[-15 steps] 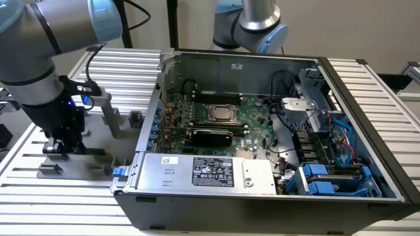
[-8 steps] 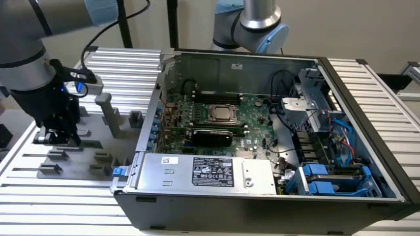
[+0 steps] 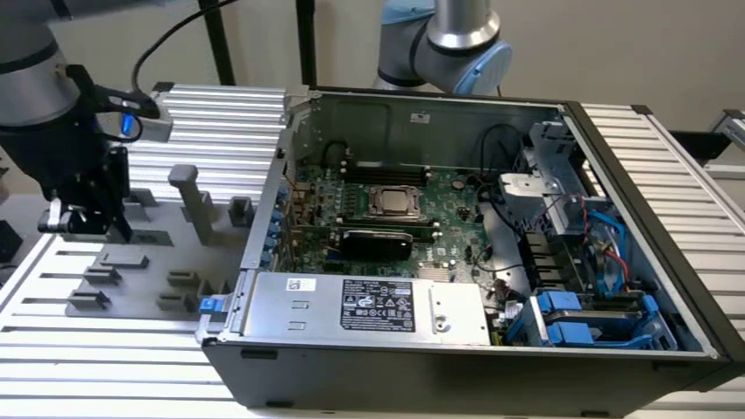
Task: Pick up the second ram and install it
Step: 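Pick up the second ram and move it above second insertion slot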
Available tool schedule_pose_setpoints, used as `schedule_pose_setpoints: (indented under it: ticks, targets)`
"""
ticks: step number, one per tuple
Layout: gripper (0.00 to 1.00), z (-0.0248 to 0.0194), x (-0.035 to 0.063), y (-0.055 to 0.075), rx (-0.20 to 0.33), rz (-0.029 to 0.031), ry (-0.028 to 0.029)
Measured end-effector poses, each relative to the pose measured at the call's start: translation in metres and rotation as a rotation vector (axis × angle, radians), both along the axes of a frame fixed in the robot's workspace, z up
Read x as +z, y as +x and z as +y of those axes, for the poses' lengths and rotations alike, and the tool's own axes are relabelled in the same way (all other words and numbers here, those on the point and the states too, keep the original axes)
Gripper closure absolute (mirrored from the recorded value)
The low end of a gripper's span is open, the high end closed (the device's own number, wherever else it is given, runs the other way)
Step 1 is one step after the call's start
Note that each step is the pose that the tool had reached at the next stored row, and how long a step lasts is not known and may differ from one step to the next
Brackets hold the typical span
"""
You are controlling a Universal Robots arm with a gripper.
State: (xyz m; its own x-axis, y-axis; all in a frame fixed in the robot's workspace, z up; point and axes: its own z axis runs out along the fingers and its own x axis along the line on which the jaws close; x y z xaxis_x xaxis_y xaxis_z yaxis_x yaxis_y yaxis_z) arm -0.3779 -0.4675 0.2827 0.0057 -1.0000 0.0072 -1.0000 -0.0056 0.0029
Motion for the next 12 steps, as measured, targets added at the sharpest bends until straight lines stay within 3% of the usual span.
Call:
schedule_pose_setpoints:
  ticks: [7,12]
  targets:
    - [1.0,0.0004,0.0318,0.006,0.0,0.0001,-0.0001]
    - [1.0,0.0012,0.0544,0.023,0.0,0.0,-0.0001]
